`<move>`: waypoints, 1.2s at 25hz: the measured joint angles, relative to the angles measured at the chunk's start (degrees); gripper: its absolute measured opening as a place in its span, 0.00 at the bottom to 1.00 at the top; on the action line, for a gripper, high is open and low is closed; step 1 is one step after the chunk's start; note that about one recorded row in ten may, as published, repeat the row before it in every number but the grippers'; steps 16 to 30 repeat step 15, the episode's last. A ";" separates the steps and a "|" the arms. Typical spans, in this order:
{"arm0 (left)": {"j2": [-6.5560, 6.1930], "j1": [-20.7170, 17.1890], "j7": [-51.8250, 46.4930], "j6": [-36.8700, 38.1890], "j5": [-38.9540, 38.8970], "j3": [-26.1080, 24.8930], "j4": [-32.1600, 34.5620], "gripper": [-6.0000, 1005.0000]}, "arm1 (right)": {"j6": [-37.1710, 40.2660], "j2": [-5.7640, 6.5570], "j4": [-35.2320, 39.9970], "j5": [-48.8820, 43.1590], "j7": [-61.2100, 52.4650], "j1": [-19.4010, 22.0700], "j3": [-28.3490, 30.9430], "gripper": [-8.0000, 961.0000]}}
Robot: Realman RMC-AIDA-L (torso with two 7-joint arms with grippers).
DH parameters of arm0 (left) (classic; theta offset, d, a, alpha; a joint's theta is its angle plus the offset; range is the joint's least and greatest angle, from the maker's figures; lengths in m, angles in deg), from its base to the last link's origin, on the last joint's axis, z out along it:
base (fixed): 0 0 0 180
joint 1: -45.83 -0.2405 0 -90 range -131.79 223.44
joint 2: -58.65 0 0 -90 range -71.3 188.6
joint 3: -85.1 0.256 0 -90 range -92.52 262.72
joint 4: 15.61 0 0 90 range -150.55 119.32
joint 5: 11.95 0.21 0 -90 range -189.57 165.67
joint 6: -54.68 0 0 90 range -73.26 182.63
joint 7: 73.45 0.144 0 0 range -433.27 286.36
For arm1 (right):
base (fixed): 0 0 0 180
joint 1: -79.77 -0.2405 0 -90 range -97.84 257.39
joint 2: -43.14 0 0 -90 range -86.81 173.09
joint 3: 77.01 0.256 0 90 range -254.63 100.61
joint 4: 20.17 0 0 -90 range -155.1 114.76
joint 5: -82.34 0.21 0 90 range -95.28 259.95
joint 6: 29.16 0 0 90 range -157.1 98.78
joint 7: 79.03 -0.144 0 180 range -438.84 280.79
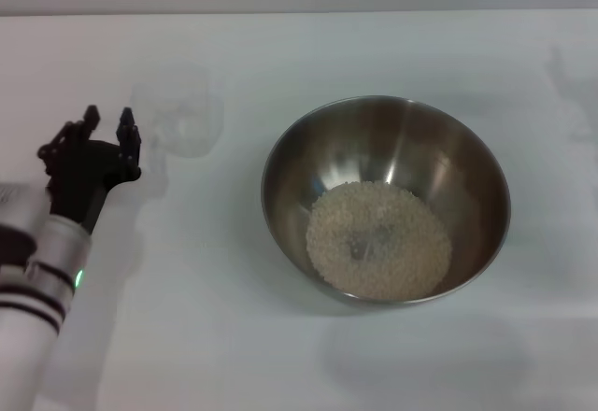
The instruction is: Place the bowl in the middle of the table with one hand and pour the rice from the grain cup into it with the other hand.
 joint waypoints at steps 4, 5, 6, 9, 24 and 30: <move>0.45 -2.36 -0.19 14.98 3.27 5.17 2.50 0.41 | -0.24 -0.22 -0.03 -0.02 0.00 0.67 -0.04 0.85; 0.45 -2.86 -0.95 20.57 3.27 7.07 3.37 0.42 | -0.46 -0.41 -0.03 -0.04 0.00 1.25 -0.21 0.85; 0.45 -2.86 -0.95 20.57 3.27 7.07 3.37 0.43 | -0.46 -0.41 -0.03 -0.04 0.00 1.25 -0.21 0.85; 0.39 -3.25 -4.18 25.75 3.33 8.08 5.09 0.50 | -0.57 -0.77 0.03 -0.11 -0.09 2.34 -0.48 0.85; 0.37 -3.28 -10.01 27.55 3.10 7.76 7.47 0.66 | -2.26 -1.25 0.35 -0.15 -0.24 4.21 -1.09 0.85; 0.37 -3.28 -10.01 27.55 3.10 7.76 7.47 0.66 | -2.26 -1.25 0.35 -0.15 -0.24 4.21 -1.09 0.85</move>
